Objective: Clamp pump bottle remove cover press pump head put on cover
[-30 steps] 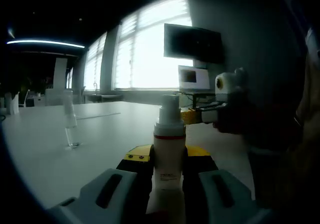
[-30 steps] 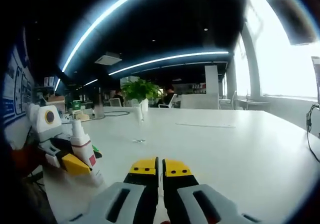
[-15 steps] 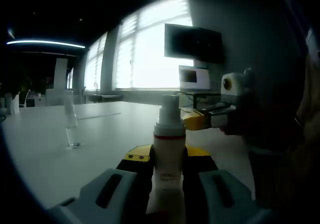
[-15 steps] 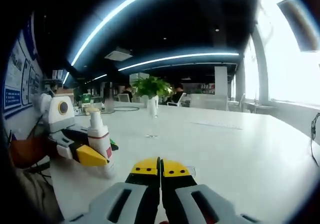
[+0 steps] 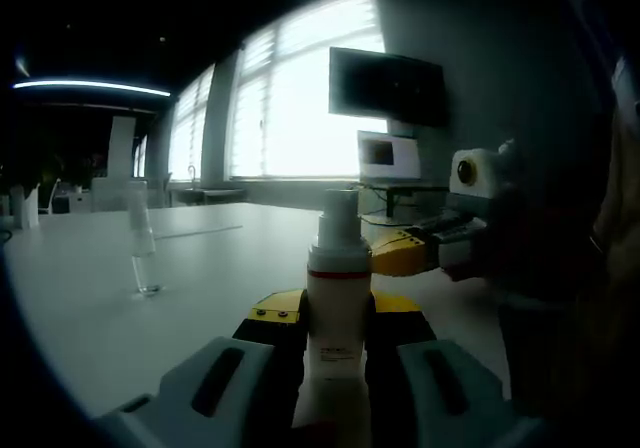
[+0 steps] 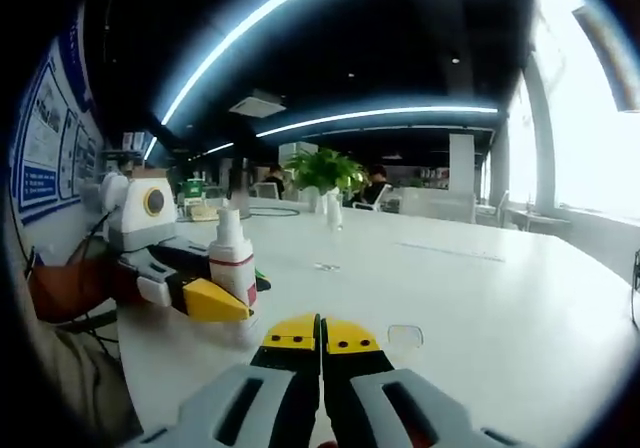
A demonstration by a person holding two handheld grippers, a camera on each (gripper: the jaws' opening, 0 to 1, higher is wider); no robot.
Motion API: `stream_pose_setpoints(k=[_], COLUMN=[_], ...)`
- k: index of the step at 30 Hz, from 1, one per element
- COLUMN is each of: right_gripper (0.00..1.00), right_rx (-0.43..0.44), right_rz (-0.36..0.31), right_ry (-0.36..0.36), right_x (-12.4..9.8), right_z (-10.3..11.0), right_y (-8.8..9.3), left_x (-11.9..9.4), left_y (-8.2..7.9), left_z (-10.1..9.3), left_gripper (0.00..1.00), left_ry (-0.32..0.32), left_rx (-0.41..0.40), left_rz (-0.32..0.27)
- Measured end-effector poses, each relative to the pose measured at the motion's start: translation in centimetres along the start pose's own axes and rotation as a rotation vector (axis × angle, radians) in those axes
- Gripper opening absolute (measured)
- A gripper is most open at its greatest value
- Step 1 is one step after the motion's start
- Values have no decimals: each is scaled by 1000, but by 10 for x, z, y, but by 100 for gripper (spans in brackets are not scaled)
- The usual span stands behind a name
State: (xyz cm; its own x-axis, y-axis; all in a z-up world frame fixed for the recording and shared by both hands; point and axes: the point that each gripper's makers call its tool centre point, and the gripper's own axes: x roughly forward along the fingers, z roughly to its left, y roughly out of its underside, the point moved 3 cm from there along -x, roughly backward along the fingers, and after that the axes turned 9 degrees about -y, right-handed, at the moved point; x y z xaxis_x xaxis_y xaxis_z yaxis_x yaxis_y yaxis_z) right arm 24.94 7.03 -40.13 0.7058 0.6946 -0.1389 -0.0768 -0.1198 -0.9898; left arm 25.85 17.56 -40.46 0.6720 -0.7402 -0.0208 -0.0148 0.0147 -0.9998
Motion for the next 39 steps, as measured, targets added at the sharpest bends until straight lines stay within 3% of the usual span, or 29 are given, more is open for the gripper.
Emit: stream_pose_setpoints(k=[22, 39], right_gripper=[0, 0], right_rx=[25, -12], right_rz=[15, 45], right_ry=[-9, 17], right_x=[2, -2], right_z=[0, -5], right_y=[15, 1], left_x=[0, 0], left_y=[0, 0], left_z=[0, -1], left_gripper=[13, 13], left_ry=[-1, 1], left_rx=[1, 0], left_rz=[-1, -1])
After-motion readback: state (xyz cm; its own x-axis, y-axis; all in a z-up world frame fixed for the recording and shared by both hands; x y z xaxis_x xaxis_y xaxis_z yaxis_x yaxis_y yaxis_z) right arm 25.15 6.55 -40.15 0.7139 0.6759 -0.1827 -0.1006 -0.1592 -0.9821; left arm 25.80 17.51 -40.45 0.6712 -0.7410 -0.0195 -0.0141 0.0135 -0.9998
